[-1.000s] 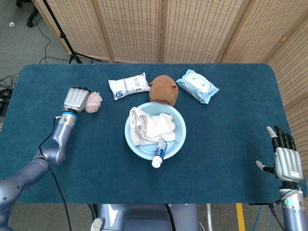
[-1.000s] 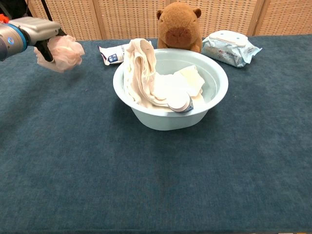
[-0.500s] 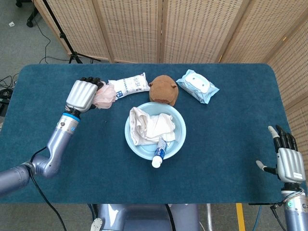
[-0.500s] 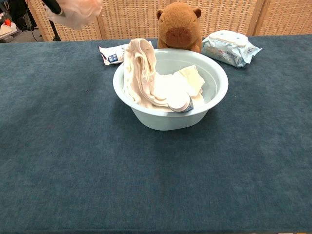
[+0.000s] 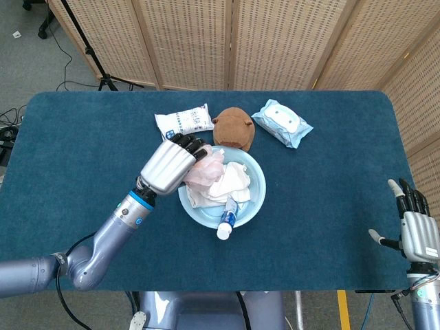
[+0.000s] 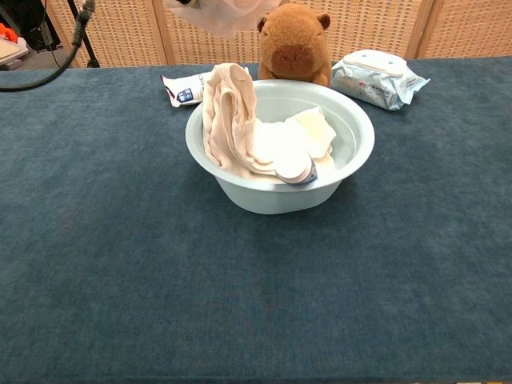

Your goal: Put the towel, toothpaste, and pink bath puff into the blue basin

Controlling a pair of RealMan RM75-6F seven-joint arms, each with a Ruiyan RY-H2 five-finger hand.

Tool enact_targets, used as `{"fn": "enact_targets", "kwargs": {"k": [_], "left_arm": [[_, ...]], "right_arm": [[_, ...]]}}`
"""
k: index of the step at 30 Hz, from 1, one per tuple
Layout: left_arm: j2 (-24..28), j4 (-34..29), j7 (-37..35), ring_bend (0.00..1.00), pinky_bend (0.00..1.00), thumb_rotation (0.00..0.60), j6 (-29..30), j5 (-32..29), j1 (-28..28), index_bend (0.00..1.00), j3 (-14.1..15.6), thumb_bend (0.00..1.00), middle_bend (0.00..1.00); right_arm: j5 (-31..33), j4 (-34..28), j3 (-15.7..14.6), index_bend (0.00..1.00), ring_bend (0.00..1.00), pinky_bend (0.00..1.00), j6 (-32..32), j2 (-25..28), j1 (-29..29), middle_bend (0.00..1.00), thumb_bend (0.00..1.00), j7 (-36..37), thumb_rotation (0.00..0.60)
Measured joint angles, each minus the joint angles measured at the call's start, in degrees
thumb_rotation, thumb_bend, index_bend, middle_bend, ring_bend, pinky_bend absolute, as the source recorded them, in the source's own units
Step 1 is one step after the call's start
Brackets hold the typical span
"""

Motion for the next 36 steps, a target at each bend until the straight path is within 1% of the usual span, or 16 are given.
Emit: {"fn": "enact_targets", "kwargs": {"k": [2, 3, 4, 5, 7, 8, 11, 14, 17, 24, 27, 30, 36], "left_arm": [[-0.87, -0.13, 1.38, 0.24, 0.38, 0.6, -0.27, -1.25, -0.55, 0.49, 0.53, 0.36, 0.19], [-1.07, -0.21, 2.04, 0.21, 0.38, 0.6, -0.48, -1.96, -0.76, 0.45, 0.74, 0.36, 0.14], [-1.22, -0.36, 3.01, 0.13, 0.36, 0.6, -0.86, -3.09, -1.06, 0.36, 1.01, 0.35, 0.06], [-1.29, -0.5, 3.78, 0.09, 0.34, 0.6, -1.23, -4.09, -1.31, 0.31, 1.18, 0.34, 0.03], [-1.38, -1.16, 5.1, 0.02, 0.28, 0.6, -2.11, -6.92, -1.92, 0.22, 1.52, 0.33, 0.0], [-1.4, -1.4, 5.7, 0.0, 0.26, 0.6, -2.56, -8.69, -2.33, 0.17, 1.68, 0.32, 0.0], [-1.47, -1.77, 7.66, 0.0, 0.19, 0.6, -3.07, -12.09, -3.32, 0.06, 2.2, 0.31, 0.0], [-1.48, -1.9, 9.59, 0.0, 0.15, 0.6, -3.05, -14.49, -4.24, 0.04, 2.89, 0.3, 0.0], [-1.47, -1.64, 10.01, 0.0, 0.14, 0.6, -2.6, -15.63, -4.69, 0.03, 3.4, 0.3, 0.0], [-0.16, -1.81, 5.82, 0.0, 0.14, 0.6, -0.78, -14.12, -2.71, 0.02, 4.04, 0.3, 0.0], [1.09, -3.08, 3.23, 0.0, 0.14, 0.6, 1.31, -11.99, -0.11, 0.02, 5.14, 0.3, 0.0], [2.5, -4.6, 0.71, 0.0, 0.13, 0.6, 4.71, -9.29, 3.62, 0.02, 7.12, 0.3, 0.0], [4.5, -5.32, -6.74, 0.0, 0.11, 0.6, 14.36, -0.23, 13.88, 0.02, 12.96, 0.3, 0.0]], "right_arm": [[-0.07, 0.03, 0.15, 0.0, 0.0, 0.0, 0.23, 0.23, -0.2, 0.0, 0.09, 0.74, 0.6], [-0.1, 0.03, 0.22, 0.0, 0.0, 0.0, 0.34, 0.33, -0.29, 0.0, 0.09, 1.04, 0.6], [-0.15, 0.03, 0.31, 0.0, 0.0, 0.0, 0.5, 0.46, -0.41, 0.0, 0.08, 1.41, 0.6], [-0.19, 0.03, 0.37, 0.0, 0.0, 0.0, 0.6, 0.55, -0.49, 0.0, 0.09, 1.67, 0.6], [-0.24, 0.02, 0.48, 0.0, 0.0, 0.0, 0.73, 0.74, -0.66, 0.0, 0.09, 2.09, 0.6], [-0.26, -0.01, 0.51, 0.0, 0.0, 0.0, 0.78, 0.82, -0.73, 0.0, 0.09, 2.22, 0.6], [-0.37, -0.13, 0.59, 0.0, 0.0, 0.0, 0.92, 0.96, -0.88, 0.0, 0.09, 2.42, 0.6], [-0.51, -0.22, 0.59, 0.0, 0.0, 0.0, 0.94, 1.03, -0.93, 0.0, 0.09, 2.46, 0.6], [-0.57, -0.31, 0.6, 0.0, 0.0, 0.0, 0.92, 1.03, -0.96, 0.0, 0.09, 2.34, 0.6], [-0.53, -0.31, 0.63, 0.0, 0.0, 0.0, 0.77, 0.79, -0.87, 0.0, 0.09, 1.48, 0.6], [-0.62, -0.35, 0.57, 0.0, 0.0, 0.0, 0.78, 0.68, -0.86, 0.0, 0.09, 0.97, 0.6], [-0.96, -0.42, 0.41, 0.0, 0.0, 0.0, 0.85, 0.45, -0.83, 0.0, 0.09, 0.29, 0.6], [-1.91, -0.4, -0.04, 0.0, 0.0, 0.0, 0.64, -0.48, -0.47, 0.0, 0.09, -1.18, 0.6]]}}
